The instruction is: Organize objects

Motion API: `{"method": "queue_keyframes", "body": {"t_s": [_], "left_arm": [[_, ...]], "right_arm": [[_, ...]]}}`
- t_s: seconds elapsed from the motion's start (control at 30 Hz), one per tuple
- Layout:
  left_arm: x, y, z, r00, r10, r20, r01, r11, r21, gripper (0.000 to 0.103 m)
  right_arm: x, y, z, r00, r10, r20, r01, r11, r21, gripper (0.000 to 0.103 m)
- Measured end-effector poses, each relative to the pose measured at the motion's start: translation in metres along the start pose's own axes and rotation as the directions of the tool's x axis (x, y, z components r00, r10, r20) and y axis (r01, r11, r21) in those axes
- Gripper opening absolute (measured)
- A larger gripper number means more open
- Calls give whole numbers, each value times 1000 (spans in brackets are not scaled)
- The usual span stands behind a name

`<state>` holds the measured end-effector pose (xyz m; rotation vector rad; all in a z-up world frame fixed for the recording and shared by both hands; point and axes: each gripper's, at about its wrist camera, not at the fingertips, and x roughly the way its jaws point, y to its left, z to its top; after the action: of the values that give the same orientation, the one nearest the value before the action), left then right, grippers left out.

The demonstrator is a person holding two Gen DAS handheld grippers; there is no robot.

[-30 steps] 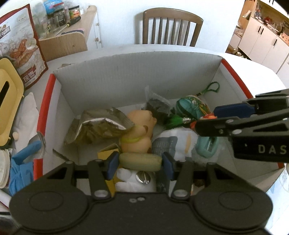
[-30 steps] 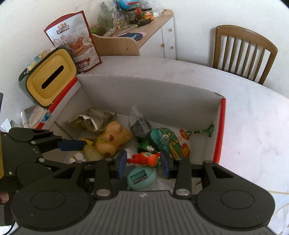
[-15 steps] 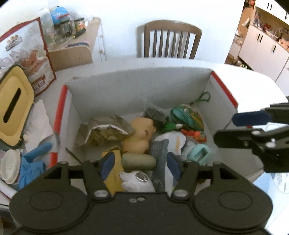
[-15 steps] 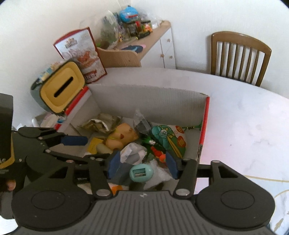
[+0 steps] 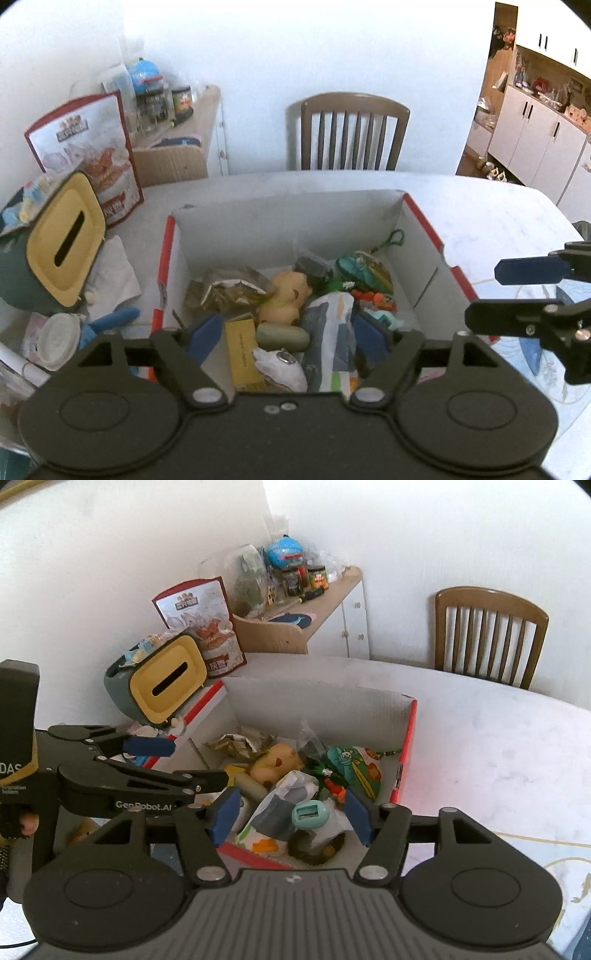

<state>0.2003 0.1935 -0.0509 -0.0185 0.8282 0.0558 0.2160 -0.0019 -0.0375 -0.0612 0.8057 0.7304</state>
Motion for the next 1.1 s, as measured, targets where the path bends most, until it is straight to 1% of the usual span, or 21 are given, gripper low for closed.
{"method": "queue_keyframes", "body": {"t_s": [0.13,0.17,0.2,0.23,0.37,0.5,0.53,0.67,0.73,0.83,0.93,1.0,1.1], "left_arm": [[-14,-3,-3,1000,-6,24,6,1000,-6,83],[-18,-3,-4,1000,-9,28,9,1000,-9,84],[-21,-3,-5,999,-13,35,14,1000,-12,89],[-25,-3,-6,999,-13,46,14,1000,-16,92],[-37,-3,-11,998,-13,66,15,1000,-27,95],[-49,-5,-15,997,-18,80,21,999,-32,101],[-51,-6,-16,996,-20,84,23,999,-30,102],[-59,-12,-20,996,-12,92,14,1000,-22,103],[-62,-14,-22,996,-17,87,19,1000,-24,103],[-67,-17,-25,996,-6,92,9,999,-32,103],[-71,-17,-28,996,-8,92,12,999,-43,103],[-73,-16,-30,996,-24,84,29,998,-59,103],[-77,-16,-34,996,-18,86,24,997,-68,103]], "right_arm": [[-14,6,-5,1000,5,24,-5,1000,-7,65],[-17,7,-7,1000,5,31,-4,1000,-14,65],[-21,9,-8,999,5,41,-4,1000,-19,65],[-25,10,-10,999,9,48,-8,1000,-22,66],[-38,13,-18,997,14,79,-11,999,-33,73],[-49,18,-26,994,24,104,-19,999,-49,80],[-52,18,-28,994,27,106,-22,998,-50,84],[-62,24,-35,991,10,132,0,997,-71,89],[-67,25,-38,990,11,143,-1,998,-68,94],[-74,27,-42,986,10,165,1,997,-71,95],[-79,28,-45,984,8,179,5,997,-74,99],[-81,27,-47,984,12,175,-1,998,-63,101],[-84,27,-50,984,-5,176,13,999,-49,102]]}}
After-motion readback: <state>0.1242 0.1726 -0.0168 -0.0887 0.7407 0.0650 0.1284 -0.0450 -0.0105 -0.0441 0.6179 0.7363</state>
